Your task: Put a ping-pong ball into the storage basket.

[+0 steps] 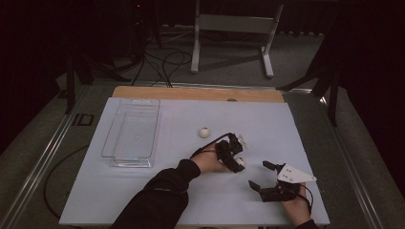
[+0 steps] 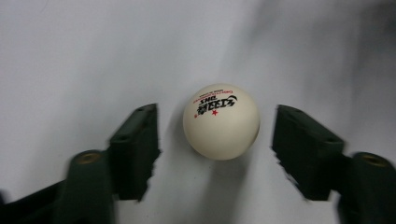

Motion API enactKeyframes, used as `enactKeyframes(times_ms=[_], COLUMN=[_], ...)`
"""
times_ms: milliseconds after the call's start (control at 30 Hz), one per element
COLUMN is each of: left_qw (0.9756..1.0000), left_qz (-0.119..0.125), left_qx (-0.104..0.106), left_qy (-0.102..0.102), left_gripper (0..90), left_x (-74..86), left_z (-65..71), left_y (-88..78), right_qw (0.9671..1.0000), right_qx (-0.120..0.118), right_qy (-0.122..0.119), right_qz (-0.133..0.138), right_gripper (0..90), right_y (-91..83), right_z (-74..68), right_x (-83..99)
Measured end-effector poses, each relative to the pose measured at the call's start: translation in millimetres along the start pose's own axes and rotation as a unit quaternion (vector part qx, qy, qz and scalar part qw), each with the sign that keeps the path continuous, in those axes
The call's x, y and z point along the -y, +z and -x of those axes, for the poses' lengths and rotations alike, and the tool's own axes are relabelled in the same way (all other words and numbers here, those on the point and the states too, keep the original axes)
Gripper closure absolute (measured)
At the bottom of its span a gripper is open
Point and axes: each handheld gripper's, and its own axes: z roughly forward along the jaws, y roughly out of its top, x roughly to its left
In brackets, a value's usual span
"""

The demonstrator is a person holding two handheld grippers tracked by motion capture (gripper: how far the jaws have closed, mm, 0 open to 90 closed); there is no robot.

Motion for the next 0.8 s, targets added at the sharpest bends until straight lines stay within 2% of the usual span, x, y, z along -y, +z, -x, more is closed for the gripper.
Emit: enactKeyframes(times_ms=[367, 533, 800], left_qw=[1.0000, 0.9998, 0.9993], left_qz=[-0.009, -0.016, -0.025], left_qx=[0.003, 0.010, 0.021], left_qy=[0.001, 0.008, 0.021], left_gripper=[50.9, 51.8, 52.1], left_x=[-1.7, -3.3, -2.7], left_z=[0.2, 2.1, 3.4], left_y=[7.7, 7.6, -1.3], right_qw=[1.0000, 1.0000, 1.0000], right_qx=[-0.001, -0.001, -0.002], right_qy=[0.000, 0.000, 0.002], right_qz=[0.000, 0.000, 0.001], right_gripper=[9.0, 9.1, 9.1], right_y=[0.1, 0.1, 0.0], right_z=[0.1, 0.0, -0.2], right_x=[0.1, 0.1, -0.2])
